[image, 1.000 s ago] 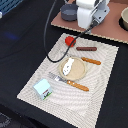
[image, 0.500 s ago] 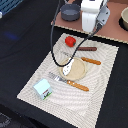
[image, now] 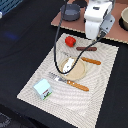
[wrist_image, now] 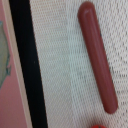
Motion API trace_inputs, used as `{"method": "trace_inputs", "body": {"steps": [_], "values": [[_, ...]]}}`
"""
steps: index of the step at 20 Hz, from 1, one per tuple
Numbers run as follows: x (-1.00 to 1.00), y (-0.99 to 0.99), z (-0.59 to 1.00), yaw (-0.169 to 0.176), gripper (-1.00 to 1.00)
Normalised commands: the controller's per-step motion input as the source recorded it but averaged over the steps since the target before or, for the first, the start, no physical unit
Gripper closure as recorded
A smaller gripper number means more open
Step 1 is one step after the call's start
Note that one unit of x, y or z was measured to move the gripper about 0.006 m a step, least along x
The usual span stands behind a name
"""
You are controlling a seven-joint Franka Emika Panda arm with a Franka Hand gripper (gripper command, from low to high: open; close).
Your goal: Interact with the objects in diverse but meaningful ways.
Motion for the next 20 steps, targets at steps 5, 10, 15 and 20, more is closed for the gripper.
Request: {"method": "trace_inputs", "body": {"steps": [5, 10, 15, 20], "values": [[0.00, -0.11, -0.22, 0.191, -1.00], [-0.01, -0.12, -0.13, 0.136, -1.00], [0.00, -0.09, -0.13, 0.120, -1.00], [-0.02, -0.10, -0.18, 0.105, -1.00]]}}
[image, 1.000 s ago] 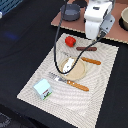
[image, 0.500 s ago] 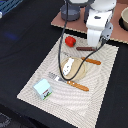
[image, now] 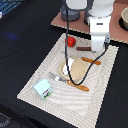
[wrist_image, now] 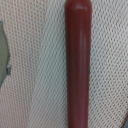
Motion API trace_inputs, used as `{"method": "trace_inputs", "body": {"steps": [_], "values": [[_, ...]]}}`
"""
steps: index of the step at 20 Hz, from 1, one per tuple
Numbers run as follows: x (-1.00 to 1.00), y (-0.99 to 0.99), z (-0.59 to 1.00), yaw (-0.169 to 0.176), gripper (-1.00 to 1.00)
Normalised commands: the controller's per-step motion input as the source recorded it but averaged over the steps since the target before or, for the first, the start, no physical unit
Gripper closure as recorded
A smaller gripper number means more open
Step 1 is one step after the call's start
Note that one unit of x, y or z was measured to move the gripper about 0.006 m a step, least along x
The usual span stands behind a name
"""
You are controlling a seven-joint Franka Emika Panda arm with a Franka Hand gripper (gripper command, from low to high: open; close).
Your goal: Interact with the objects in diverse but meaningful ways.
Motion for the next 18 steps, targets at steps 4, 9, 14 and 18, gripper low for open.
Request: {"method": "trace_inputs", "body": {"steps": [4, 9, 14, 18], "values": [[-0.05, -0.06, -0.24, 0.108, 1.00], [-0.01, -0.05, -0.26, 0.103, 1.00], [0.00, -0.06, -0.24, 0.097, 1.00], [0.01, -0.09, -0.14, 0.092, 1.00]]}}
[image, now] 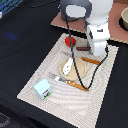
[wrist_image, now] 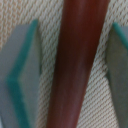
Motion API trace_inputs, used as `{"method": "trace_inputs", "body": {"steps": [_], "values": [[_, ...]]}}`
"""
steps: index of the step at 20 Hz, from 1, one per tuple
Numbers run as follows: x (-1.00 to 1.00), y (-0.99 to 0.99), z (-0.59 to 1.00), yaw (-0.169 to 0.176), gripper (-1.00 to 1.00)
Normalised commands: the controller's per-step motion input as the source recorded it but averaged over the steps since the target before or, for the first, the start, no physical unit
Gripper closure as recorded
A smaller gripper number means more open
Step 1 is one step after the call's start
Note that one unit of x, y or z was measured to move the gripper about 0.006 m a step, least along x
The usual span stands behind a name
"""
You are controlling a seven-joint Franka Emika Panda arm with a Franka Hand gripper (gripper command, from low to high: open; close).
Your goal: Interact with the objects in diverse but meaningful ways.
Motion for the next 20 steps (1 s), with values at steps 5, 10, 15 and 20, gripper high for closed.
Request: {"method": "trace_inputs", "body": {"steps": [5, 10, 15, 20], "values": [[0.06, -0.09, 0.12, 0.042, 1.00], [0.14, -0.20, 0.61, -0.199, 1.00], [0.16, -0.05, 0.46, -0.323, 1.00], [0.25, -0.26, 0.33, -0.234, 1.00]]}}
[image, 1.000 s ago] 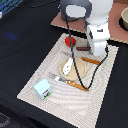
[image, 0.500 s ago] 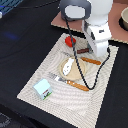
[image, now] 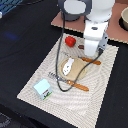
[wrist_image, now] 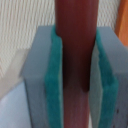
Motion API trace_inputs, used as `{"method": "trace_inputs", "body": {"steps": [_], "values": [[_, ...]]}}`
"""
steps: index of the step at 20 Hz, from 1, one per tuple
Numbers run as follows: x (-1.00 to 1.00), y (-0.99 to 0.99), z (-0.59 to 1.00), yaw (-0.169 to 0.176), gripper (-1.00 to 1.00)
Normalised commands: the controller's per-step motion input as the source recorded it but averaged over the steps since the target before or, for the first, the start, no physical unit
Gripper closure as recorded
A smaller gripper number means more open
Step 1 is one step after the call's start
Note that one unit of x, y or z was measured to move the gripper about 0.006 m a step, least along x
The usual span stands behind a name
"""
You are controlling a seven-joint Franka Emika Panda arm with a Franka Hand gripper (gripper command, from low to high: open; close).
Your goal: Interact with the objects in diverse but meaningful ways.
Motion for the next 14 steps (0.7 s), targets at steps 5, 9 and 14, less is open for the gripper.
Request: {"method": "trace_inputs", "body": {"steps": [5, 9, 14], "values": [[0.36, -0.47, 0.28, -0.172, 1.00], [0.45, -0.61, 0.43, -0.125, 1.00], [0.33, -0.56, 0.34, -0.139, 1.00]]}}
